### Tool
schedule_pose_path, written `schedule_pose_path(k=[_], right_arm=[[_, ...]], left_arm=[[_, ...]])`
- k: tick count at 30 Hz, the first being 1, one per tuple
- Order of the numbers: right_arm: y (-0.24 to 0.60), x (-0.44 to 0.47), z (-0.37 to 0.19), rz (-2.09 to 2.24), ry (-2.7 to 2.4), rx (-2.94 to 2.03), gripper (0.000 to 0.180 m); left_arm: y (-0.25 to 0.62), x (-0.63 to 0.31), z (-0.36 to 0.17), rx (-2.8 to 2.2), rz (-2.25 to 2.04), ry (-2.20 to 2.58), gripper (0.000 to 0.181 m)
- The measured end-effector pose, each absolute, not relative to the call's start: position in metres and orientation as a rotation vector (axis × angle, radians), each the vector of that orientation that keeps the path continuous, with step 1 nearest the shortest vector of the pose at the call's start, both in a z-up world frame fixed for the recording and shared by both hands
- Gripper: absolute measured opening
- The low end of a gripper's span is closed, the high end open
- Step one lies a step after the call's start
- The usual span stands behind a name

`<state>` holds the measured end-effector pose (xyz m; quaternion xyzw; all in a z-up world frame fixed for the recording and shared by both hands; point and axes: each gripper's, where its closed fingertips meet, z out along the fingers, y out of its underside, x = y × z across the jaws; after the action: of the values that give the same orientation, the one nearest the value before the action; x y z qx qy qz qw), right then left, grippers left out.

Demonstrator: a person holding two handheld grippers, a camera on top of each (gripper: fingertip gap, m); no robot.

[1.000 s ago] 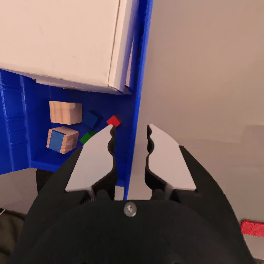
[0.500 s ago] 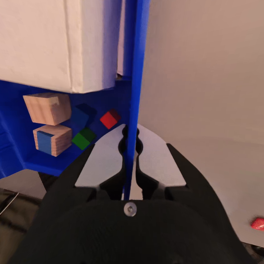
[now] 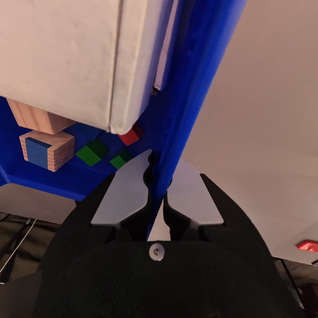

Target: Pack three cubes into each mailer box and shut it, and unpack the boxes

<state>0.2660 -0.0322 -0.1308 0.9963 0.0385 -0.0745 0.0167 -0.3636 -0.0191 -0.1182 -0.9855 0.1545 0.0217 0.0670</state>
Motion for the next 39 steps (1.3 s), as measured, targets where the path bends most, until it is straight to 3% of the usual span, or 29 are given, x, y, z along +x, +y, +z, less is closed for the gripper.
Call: schedule_pose_path(k=[16,22,29,35,39], right_arm=[[-0.011,0.133,-0.132,-0.232,0.435,3.093,0.011],[-0.008,0.128,-0.132,-0.251,0.425,3.103,0.012],[-0.010,0.130,-0.130,-0.282,0.433,3.075,0.028],[-0.011,0.143,-0.052,-0.206,0.283,3.434,0.032],[-0.015,0.077,0.047,-0.447,0.728,3.918,0.033]], left_arm=[[0.002,-0.317,-0.108,-2.673,0.179,0.546,0.028],[0.022,-0.318,-0.007,-2.182,0.267,0.494,0.053],[0.026,-0.328,0.085,-1.830,0.470,0.418,0.055],[0.031,-0.336,0.106,-1.765,0.381,0.363,0.059],[0.036,-0.336,0.111,-1.754,0.351,0.377,0.061]])
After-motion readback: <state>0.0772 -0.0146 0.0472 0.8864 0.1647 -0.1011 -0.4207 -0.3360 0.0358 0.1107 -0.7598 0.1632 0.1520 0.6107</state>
